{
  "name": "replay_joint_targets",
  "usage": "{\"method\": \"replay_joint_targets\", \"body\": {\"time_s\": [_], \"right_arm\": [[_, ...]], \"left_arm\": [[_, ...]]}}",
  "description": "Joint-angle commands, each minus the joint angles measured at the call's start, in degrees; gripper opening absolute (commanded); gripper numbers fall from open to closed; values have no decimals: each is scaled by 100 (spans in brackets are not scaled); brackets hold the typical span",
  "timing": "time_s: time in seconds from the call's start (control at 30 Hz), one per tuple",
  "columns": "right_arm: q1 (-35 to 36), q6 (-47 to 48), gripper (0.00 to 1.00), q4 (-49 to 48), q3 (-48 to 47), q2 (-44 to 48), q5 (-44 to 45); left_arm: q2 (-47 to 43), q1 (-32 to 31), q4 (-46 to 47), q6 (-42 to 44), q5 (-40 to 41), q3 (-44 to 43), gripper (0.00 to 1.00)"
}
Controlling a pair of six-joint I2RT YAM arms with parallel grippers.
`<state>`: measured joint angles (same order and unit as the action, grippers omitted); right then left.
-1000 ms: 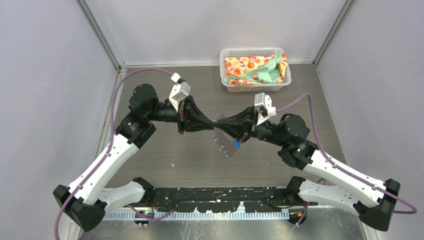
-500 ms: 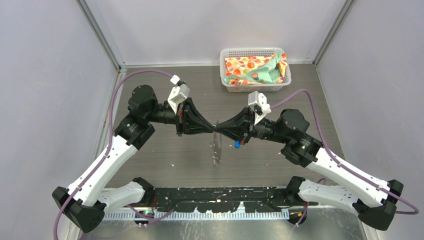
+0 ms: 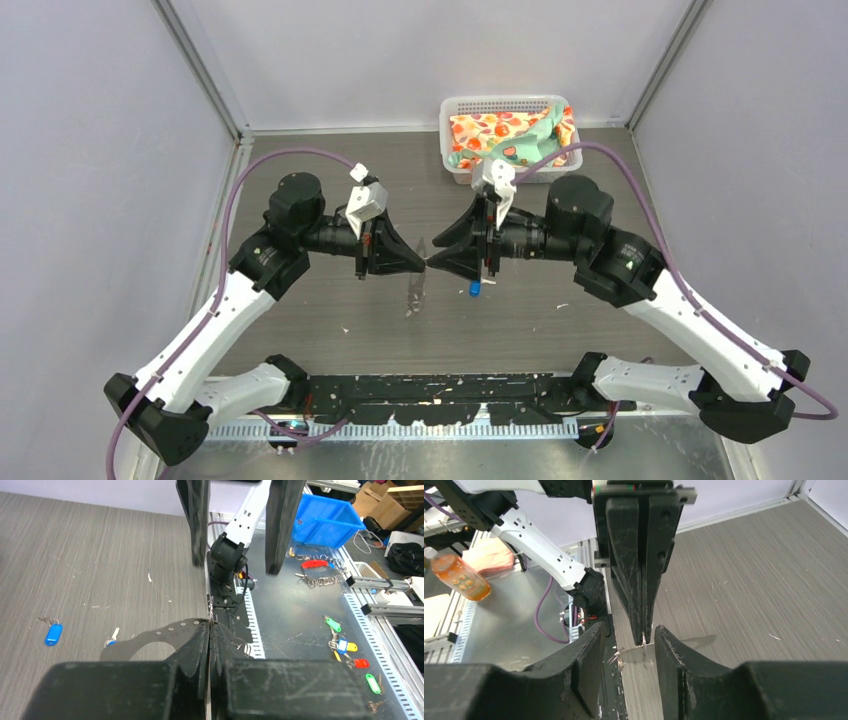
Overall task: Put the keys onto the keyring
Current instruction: Adjust the keyring.
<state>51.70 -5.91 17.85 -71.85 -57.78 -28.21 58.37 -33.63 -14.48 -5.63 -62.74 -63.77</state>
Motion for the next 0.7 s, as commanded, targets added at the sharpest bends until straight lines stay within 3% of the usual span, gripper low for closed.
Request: {"method": "replay_joint_targets", "body": {"time_s": [0.0,0.2,0.67], "right_arm": [[-183,625,48,2405,-1423,-595,-277],[-201,1136,50,3808,-2709,-1435,-376],[-189,1335,33,3840,-2949,-1855,-695]], "left_arm": [[-11,-21,-255,382,11,-315,0],[58,-20,-404,450,-47,-364,0],[156,-19,-486,449,-83,-407,0]]}}
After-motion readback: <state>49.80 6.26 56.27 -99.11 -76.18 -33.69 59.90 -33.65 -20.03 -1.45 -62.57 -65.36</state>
